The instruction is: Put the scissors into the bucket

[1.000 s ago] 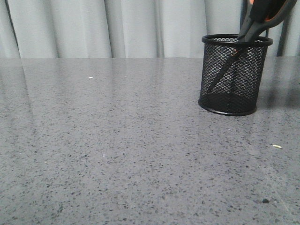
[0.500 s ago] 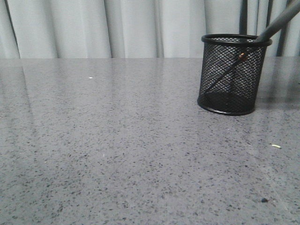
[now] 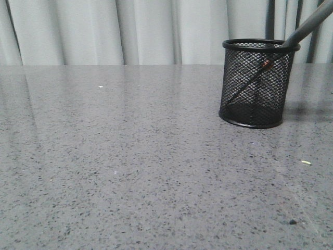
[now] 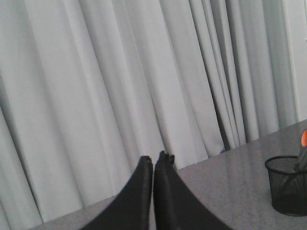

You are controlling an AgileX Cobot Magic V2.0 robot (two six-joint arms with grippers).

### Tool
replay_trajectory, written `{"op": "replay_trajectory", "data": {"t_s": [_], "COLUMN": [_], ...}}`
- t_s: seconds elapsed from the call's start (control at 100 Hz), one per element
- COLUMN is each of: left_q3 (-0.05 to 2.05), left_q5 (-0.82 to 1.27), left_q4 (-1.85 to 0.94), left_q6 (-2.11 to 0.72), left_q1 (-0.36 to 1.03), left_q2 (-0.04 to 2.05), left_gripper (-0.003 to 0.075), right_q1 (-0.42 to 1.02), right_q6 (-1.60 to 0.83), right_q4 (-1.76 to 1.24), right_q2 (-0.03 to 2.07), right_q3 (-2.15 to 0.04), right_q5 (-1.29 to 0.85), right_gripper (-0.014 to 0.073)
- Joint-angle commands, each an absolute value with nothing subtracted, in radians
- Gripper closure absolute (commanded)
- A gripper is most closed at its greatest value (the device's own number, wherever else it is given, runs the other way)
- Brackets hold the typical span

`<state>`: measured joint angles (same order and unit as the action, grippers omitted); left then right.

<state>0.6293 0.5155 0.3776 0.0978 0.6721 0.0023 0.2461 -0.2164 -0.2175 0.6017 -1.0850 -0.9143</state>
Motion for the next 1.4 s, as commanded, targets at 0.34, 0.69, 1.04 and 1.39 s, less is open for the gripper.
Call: {"op": "replay_trajectory", "data": {"t_s": [0.34,0.69,1.04,1.39], "left_q3": [0.411,0.368,0.362,0.292], "left_q5": [0.258,0.255,0.257,0.234], "left_q4": [0.384,0.302,0.302,0.276], "left_q6": [0.149,0.149,0.149,0.11], "left_q1": [0.672,0.672,0.672,0.507], "left_q2": [-0.005,-0.005,-0.005,0.006], "left_gripper": [0.074,0.074,0.074,0.074], "right_q1": [0.246,0.246,0.246,0.246], "right_q6": [-0.227,-0.227,-0.227,-0.227], "right_q4": [-0.116,-0.125,-0.125,-0.125], "right_q2": [-0.034,-0.024,-0.024,-0.024], "right_q3": [-0.448,-0.443,-0.443,-0.443], "right_q5": [-0.437,-0.44,-0.44,-0.44], "right_gripper": [0.0638,0.0638,0.0638,0.0638]}}
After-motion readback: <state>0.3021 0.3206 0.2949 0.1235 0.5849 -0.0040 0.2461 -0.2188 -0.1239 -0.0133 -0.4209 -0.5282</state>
